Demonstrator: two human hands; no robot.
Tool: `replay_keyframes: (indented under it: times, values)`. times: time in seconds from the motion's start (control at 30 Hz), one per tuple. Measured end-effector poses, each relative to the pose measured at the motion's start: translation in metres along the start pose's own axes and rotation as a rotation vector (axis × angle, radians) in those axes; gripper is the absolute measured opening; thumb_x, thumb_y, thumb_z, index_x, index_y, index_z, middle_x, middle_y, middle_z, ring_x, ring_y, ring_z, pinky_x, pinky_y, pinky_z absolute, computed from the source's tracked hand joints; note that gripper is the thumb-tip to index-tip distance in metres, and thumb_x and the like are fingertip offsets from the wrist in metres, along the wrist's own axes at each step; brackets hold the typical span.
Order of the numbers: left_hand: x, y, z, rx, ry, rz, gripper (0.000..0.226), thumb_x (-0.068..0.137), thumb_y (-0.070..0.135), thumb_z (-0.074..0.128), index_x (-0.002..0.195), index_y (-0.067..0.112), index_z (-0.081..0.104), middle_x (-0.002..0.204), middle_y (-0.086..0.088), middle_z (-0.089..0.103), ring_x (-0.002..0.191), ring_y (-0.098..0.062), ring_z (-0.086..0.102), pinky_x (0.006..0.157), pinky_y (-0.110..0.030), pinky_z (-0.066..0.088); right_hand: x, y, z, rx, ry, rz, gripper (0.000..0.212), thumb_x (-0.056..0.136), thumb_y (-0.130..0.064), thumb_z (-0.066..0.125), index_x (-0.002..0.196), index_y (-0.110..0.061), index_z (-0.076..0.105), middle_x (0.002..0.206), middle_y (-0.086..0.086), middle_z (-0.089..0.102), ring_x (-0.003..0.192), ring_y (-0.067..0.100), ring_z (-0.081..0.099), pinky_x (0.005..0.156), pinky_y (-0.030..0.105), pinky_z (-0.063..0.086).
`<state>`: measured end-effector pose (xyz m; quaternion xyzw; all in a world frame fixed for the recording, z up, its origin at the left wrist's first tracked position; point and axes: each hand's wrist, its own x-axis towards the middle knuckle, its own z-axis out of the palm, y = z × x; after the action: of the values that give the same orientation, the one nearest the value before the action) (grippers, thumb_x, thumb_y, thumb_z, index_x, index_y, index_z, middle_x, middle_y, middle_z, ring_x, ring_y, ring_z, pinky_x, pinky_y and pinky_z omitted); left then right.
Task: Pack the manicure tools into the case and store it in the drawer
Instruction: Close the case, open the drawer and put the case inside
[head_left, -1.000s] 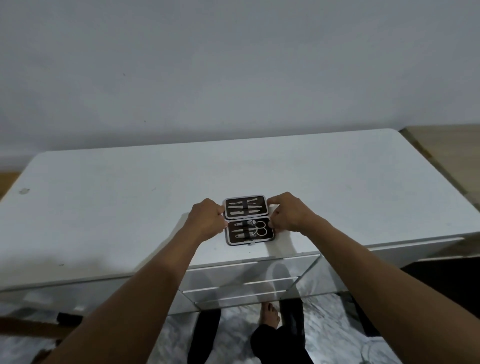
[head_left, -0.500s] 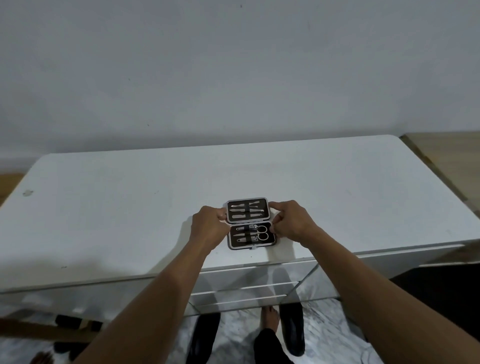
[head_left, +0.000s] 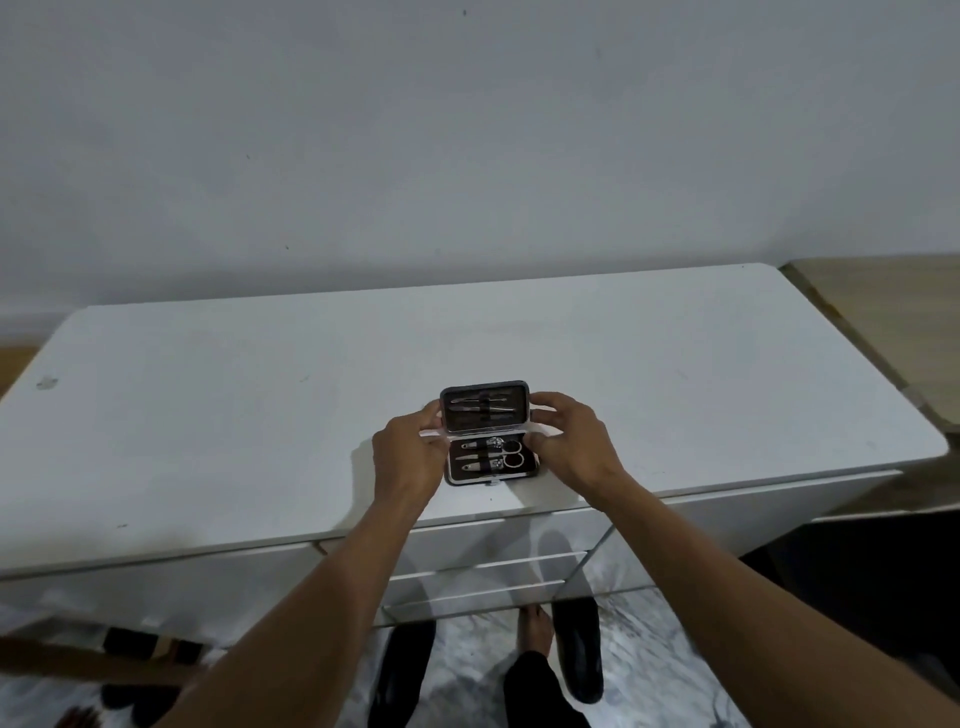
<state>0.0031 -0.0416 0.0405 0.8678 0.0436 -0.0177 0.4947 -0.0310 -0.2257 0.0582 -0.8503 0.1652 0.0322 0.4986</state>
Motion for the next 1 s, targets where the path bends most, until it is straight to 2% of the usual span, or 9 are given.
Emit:
replay_keyframes:
  times: [0.13, 0.2, 0.27, 0.4, 0.5, 0.6, 0.73, 0.87, 1.0]
  values:
    - [-0.016, -0.002, -0.001, -0.034, 0.012, 0.021, 0.026, 0.091, 0.015, 0.055, 0.105, 0.025, 0.074, 0.081, -0.001, 0.073, 0.067, -0.006, 0.058, 0.058, -0.004, 0.036, -0.005, 0.001, -0.001, 0.094, -0.004, 0.046, 0.039, 0.077, -0.051, 0.066, 0.107, -0.025, 0.064, 0.108, -0.003, 0.074, 0.103, 0.015, 0.069, 0.096, 0.041, 0.053]
    - [-0.019, -0.005, -0.001, -0.157, -0.026, -0.054, 0.025, 0.089, 0.033, 0.056, 0.079, 0.020, 0.074, 0.067, -0.004, 0.068, 0.065, -0.014, 0.061, 0.067, -0.021, 0.048, -0.007, 0.002, 0.000, 0.131, 0.001, 0.049, 0.054, 0.070, -0.070, 0.061, 0.102, -0.026, 0.065, 0.103, -0.004, 0.074, 0.098, 0.016, 0.070, 0.094, 0.044, 0.054]
    - [-0.019, -0.010, -0.003, -0.321, -0.075, -0.140, 0.036, 0.082, 0.050, 0.060, 0.068, 0.018, 0.071, 0.076, -0.007, 0.072, 0.082, -0.021, 0.070, 0.083, -0.038, 0.055, -0.008, 0.005, 0.002, 0.130, 0.017, 0.032, 0.056, 0.071, -0.074, 0.057, 0.099, -0.027, 0.065, 0.101, -0.004, 0.074, 0.097, 0.015, 0.069, 0.094, 0.044, 0.054]
    - [-0.022, -0.018, -0.006, -0.387, -0.116, -0.148, 0.031, 0.077, 0.058, 0.065, 0.072, 0.030, 0.077, 0.093, -0.008, 0.075, 0.094, -0.020, 0.070, 0.093, -0.044, 0.052, -0.016, 0.008, 0.002, 0.087, 0.056, 0.004, 0.028, 0.085, -0.052, 0.059, 0.092, -0.025, 0.065, 0.094, -0.006, 0.075, 0.088, 0.012, 0.068, 0.088, 0.036, 0.054]
    - [-0.027, -0.023, -0.008, -0.293, -0.136, -0.072, 0.038, 0.076, 0.060, 0.063, 0.096, 0.031, 0.076, 0.109, 0.007, 0.072, 0.102, -0.007, 0.065, 0.098, -0.042, 0.049, -0.020, 0.010, -0.001, 0.073, 0.030, -0.018, 0.021, 0.087, -0.042, 0.063, 0.099, -0.026, 0.068, 0.098, -0.007, 0.074, 0.092, 0.010, 0.068, 0.084, 0.026, 0.051]
    - [-0.032, -0.024, -0.011, -0.194, -0.143, -0.017, 0.030, 0.088, 0.036, 0.066, 0.116, 0.024, 0.069, 0.118, 0.011, 0.067, 0.108, 0.000, 0.060, 0.099, -0.025, 0.046, -0.025, 0.013, -0.003, 0.008, 0.006, -0.078, 0.021, 0.089, -0.032, 0.064, 0.107, -0.023, 0.069, 0.098, -0.011, 0.071, 0.093, 0.004, 0.065, 0.080, 0.010, 0.047]
    - [-0.034, -0.028, -0.009, -0.064, -0.108, 0.087, 0.031, 0.090, 0.018, 0.066, 0.120, 0.016, 0.065, 0.118, 0.001, 0.067, 0.106, 0.000, 0.057, 0.086, 0.002, 0.037, -0.028, 0.018, 0.001, -0.066, 0.033, -0.121, 0.028, 0.088, -0.022, 0.068, 0.115, -0.015, 0.069, 0.104, -0.006, 0.072, 0.091, 0.001, 0.063, 0.068, -0.009, 0.039]
    - [-0.034, -0.029, -0.003, 0.011, -0.056, 0.188, 0.030, 0.087, 0.006, 0.068, 0.117, 0.007, 0.067, 0.121, -0.007, 0.066, 0.113, -0.011, 0.060, 0.092, 0.001, 0.034, -0.026, 0.020, 0.005, -0.130, 0.039, -0.159, 0.029, 0.087, -0.014, 0.069, 0.116, -0.013, 0.069, 0.110, 0.003, 0.073, 0.092, 0.004, 0.063, 0.085, 0.008, 0.044]
    - [-0.031, -0.028, 0.002, 0.132, -0.046, 0.253, 0.029, 0.088, 0.008, 0.067, 0.117, 0.006, 0.066, 0.125, -0.008, 0.064, 0.115, -0.018, 0.059, 0.099, -0.013, 0.035, -0.021, 0.018, 0.007, -0.194, 0.062, -0.173, 0.028, 0.087, -0.012, 0.068, 0.115, -0.013, 0.070, 0.109, 0.005, 0.074, 0.098, 0.016, 0.068, 0.093, 0.025, 0.052]
